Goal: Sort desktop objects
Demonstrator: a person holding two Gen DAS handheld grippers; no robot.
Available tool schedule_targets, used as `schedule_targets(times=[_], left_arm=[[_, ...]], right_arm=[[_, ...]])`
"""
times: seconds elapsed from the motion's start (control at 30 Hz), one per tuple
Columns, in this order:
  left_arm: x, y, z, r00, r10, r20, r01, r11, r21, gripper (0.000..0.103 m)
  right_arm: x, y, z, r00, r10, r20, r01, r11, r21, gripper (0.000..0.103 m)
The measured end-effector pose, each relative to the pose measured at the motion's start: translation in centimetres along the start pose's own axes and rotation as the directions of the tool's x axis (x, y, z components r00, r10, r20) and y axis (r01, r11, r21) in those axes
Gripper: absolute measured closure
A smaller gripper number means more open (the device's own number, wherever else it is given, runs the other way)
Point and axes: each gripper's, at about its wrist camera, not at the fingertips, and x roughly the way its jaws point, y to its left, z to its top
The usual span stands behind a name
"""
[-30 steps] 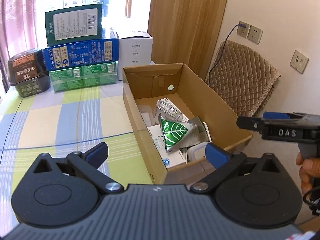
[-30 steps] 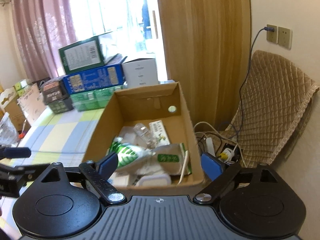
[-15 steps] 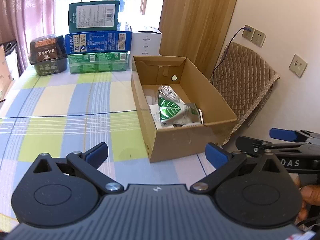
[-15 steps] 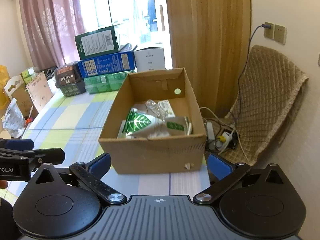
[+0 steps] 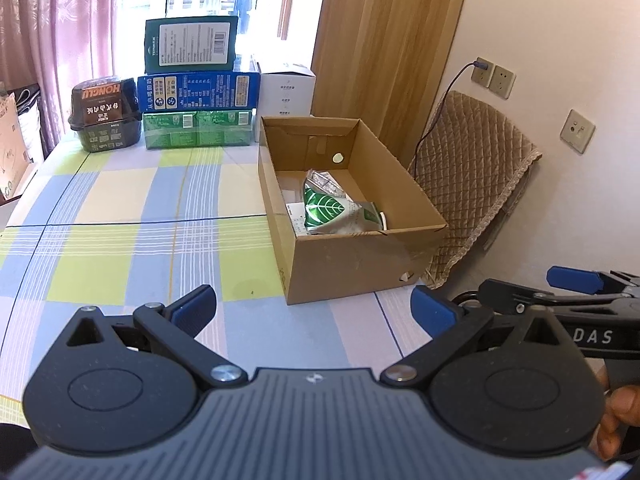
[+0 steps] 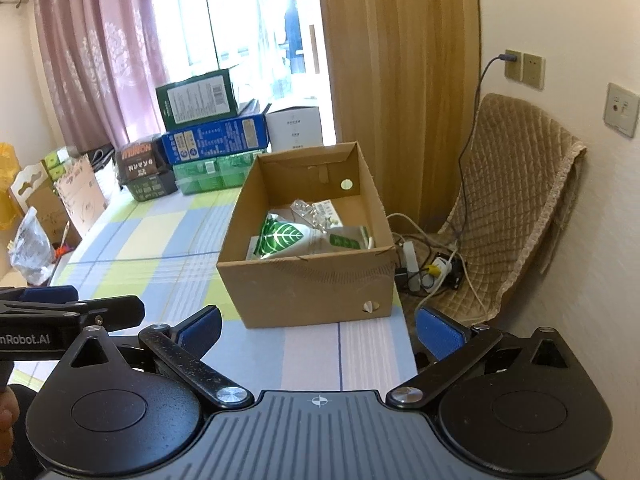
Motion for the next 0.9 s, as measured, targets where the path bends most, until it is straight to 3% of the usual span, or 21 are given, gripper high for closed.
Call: schedule_targets(times=[0.3, 0.9], left_arm=[[-1.1, -0.6, -0.4, 1.000, -0.002, 0.020, 0.002, 1.000, -0.007, 0.001], [-0.9, 0.4, -0.7, 1.000, 0.004, 0.023, -0.003, 1.000, -0.019, 0.001]], right_arm=[[-1.9, 0.7, -0.5, 1.000, -0.001, 0.014, 0.001, 1.000, -0.019, 0.002], [-1.3, 0.6, -1.0, 1.000, -0.015, 0.004, 0.015, 1.000, -0.014, 0.002]])
